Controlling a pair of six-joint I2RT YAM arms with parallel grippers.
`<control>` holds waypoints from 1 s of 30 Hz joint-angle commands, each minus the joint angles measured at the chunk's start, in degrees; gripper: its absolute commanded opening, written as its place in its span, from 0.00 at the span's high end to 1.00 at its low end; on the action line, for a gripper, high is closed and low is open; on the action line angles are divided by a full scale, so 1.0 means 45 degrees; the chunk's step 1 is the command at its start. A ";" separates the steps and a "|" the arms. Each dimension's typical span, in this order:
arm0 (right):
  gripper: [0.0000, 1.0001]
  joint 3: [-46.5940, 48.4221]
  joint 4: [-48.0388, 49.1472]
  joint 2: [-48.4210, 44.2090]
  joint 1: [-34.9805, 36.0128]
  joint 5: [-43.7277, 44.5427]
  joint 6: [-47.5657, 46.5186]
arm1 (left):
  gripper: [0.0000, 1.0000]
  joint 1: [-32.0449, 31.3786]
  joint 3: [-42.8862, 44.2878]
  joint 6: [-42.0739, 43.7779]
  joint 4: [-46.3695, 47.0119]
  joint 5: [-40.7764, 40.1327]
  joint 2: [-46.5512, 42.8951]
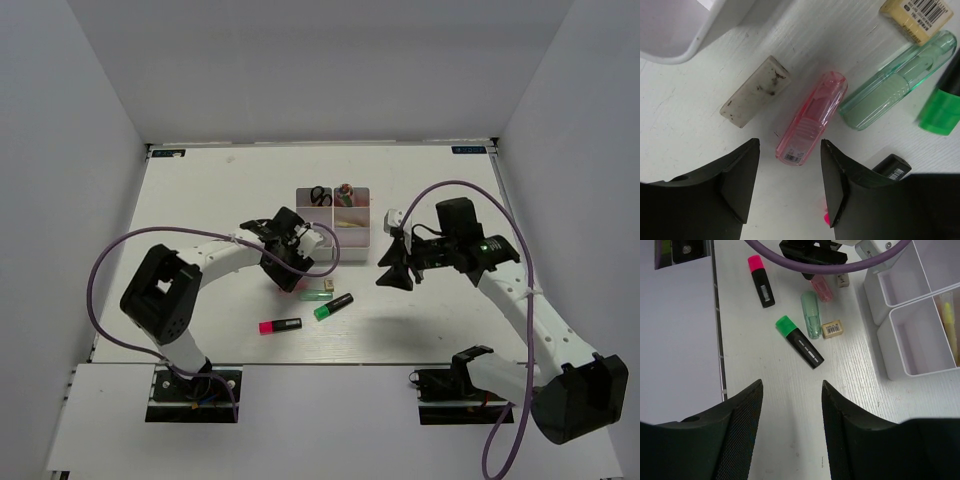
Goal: Sort the stationery into containers
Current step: Pick up the stationery from the center of the board.
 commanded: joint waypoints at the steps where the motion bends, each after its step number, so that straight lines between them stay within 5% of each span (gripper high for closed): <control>1: 0.46 -0.0145 0.0374 -0.0165 -0.0129 -0.0373 0.0184 | 0.38 -0.0069 -0.0214 0.0192 0.0266 0.0355 -0.0149; 7: 0.46 -0.0185 0.0530 -0.0224 -0.0362 -0.0354 0.0359 | 0.43 -0.0030 -0.0176 0.0328 0.0091 0.0666 0.0612; 20: 0.46 -0.0283 0.0628 -0.0478 -0.0734 -0.0549 0.0418 | 0.89 -0.0070 -0.0156 0.0387 -0.1274 0.1428 0.0480; 30: 0.46 -0.0262 0.0608 -0.0556 -0.0792 -0.0764 0.0457 | 0.91 0.0574 -0.0197 -0.0588 -0.1687 0.1799 -0.2939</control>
